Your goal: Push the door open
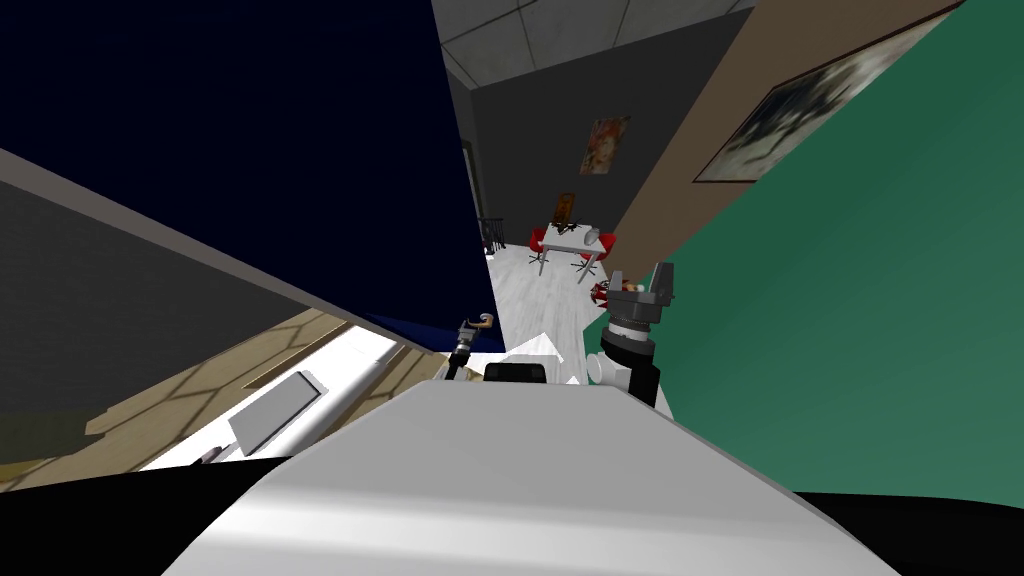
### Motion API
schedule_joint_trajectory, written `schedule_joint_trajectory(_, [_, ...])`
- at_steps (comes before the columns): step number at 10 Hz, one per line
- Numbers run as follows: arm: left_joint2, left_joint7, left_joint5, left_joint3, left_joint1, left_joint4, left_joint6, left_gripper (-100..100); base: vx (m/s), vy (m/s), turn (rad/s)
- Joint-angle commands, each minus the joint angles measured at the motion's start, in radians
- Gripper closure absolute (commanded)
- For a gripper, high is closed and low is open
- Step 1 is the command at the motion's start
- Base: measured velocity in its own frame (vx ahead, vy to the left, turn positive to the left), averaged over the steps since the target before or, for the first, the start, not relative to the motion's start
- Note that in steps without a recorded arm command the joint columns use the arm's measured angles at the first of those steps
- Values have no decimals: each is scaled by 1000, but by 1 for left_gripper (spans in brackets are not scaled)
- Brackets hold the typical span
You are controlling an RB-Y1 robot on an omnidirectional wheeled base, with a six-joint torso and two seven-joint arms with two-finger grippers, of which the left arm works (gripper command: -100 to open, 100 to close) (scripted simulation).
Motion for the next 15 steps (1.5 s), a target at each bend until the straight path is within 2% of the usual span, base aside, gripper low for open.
schedule_joint_trajectory(1, [13, 32, 18, 11, -22, -20, -14, 100, 19, -12, 2])
schedule_joint_trajectory(9, [13, 32, 18, 11, -22, -20, -14, 100, 1, -1, 0])
schedule_joint_trajectory(10, [10, 67, 20, -3, 14, -27, 19, 100, 74, -39, -53])
schedule_joint_trajectory(14, [15, 140, 54, 8, 18, -33, 25, 100, 98, -38, -9])
schedule_joint_trajectory(15, [15, 140, 54, 8, 18, -33, 25, 100, 71, -10, -11])
